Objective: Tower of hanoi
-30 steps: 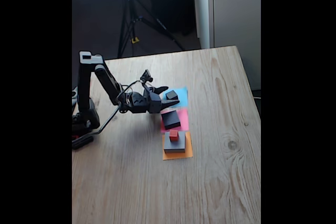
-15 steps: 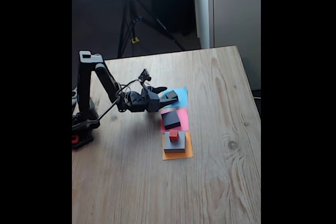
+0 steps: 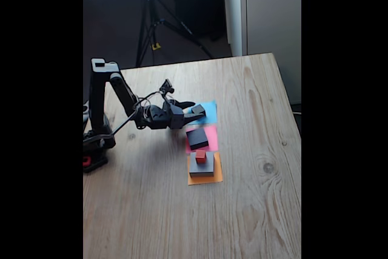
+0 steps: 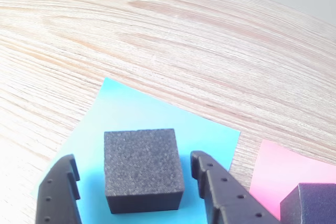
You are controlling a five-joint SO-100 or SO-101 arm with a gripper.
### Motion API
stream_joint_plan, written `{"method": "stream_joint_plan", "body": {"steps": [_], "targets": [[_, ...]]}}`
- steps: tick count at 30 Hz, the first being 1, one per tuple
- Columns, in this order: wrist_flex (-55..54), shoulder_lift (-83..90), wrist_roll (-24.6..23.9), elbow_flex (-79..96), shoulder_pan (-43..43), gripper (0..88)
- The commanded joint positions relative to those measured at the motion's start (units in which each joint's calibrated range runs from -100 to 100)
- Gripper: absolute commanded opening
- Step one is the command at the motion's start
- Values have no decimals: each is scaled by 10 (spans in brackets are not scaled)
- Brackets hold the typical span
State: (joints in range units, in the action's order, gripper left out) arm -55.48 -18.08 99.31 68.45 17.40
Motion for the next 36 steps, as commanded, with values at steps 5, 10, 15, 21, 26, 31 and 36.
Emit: {"method": "stream_joint_plan", "body": {"steps": [5, 10, 15, 21, 26, 31, 36], "targets": [[-2, 2, 7, 0, 11, 170], [-1, 1, 7, 0, 13, 144], [2, 1, 7, 2, 15, 100], [9, 3, 7, 3, 18, 75], [15, 8, 7, 4, 21, 54], [40, 42, 7, 6, 24, 57], [138, 140, 7, 7, 24, 57]]}}
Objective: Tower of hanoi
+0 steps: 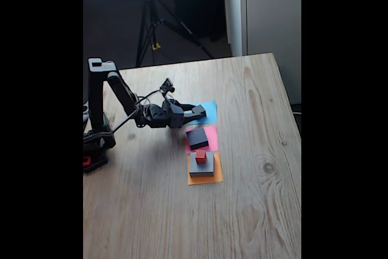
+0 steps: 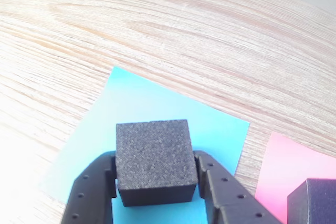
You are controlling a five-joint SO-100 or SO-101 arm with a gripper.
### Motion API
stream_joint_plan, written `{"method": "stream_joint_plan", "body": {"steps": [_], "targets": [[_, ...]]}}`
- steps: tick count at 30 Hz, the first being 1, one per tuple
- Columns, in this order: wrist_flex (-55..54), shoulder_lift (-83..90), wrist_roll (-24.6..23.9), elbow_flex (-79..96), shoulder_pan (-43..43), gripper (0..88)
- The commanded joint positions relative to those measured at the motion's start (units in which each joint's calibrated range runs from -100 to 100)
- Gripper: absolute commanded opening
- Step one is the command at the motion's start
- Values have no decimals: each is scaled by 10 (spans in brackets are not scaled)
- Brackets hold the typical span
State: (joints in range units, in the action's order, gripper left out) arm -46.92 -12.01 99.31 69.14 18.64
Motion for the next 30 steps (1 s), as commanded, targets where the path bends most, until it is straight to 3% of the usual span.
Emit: {"method": "stream_joint_plan", "body": {"steps": [1, 10, 16, 23, 30], "targets": [[74, 102, 7, 0, 11, 57], [279, 275, -3, -39, 10, 53], [559, 415, -78, -140, -4, 46], [860, 546, -58, -234, -51, 47], [1078, 574, -95, -426, -100, 48]]}}
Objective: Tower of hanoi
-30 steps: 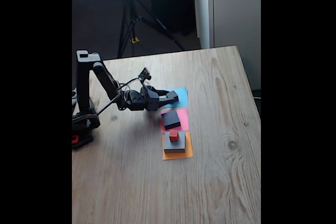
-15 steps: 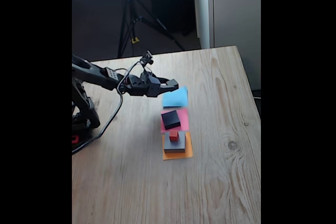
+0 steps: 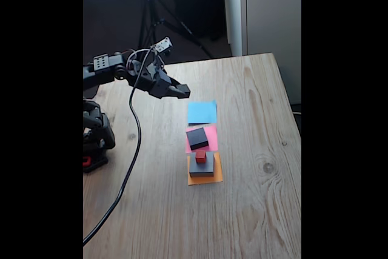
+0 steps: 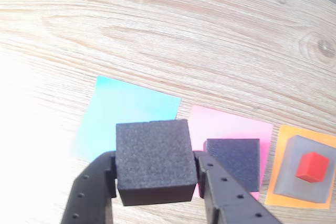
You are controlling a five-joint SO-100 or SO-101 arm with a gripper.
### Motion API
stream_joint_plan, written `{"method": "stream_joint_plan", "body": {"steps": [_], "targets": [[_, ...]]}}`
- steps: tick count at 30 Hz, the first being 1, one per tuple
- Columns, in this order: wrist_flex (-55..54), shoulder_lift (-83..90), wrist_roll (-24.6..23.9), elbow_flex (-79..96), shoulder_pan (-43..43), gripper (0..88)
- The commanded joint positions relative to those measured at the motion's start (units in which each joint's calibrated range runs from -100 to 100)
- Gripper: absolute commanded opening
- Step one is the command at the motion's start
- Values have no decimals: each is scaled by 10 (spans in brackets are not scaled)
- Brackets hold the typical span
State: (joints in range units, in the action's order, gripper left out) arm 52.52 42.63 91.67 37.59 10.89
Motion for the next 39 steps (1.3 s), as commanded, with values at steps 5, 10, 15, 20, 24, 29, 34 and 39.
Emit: {"method": "stream_joint_plan", "body": {"steps": [5, 10, 15, 20, 24, 29, 34, 39], "targets": [[205, 22, -37, -273, -63, 45], [293, 23, -34, -369, -107, 44], [271, 45, -9, -287, -115, 42], [133, 97, 40, -70, -119, 42], [3, 119, 83, 94, -123, 44], [-173, 102, 83, 265, -130, 46], [-308, 51, 83, 340, -136, 46], [-387, -17, 83, 340, -141, 46]]}}
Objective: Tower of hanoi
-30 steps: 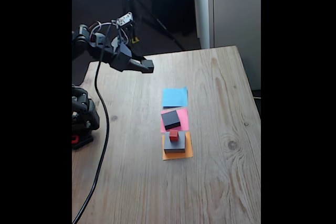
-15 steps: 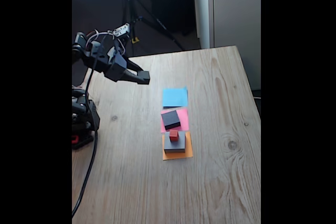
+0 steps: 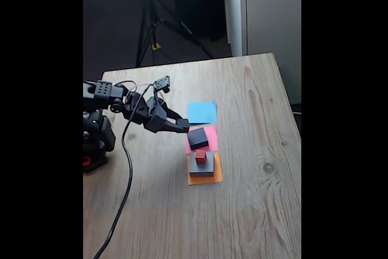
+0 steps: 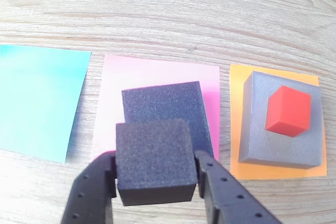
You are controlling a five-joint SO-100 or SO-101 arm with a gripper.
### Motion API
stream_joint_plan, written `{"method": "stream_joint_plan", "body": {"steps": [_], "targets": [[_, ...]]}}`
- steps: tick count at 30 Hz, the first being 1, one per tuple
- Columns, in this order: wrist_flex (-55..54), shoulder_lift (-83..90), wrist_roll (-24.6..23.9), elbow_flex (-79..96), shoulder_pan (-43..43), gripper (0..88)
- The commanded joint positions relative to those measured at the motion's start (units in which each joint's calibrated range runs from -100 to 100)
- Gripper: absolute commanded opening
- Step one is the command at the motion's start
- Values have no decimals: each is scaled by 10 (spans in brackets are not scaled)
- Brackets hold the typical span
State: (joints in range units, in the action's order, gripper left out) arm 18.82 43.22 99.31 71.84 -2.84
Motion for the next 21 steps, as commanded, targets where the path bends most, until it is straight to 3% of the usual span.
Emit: {"method": "stream_joint_plan", "body": {"steps": [1, 10, 21], "targets": [[-65, -36, 7, -2, -5, 46], [-221, -116, 7, 48, -15, 46], [-280, -160, 7, 56, -15, 49]]}}
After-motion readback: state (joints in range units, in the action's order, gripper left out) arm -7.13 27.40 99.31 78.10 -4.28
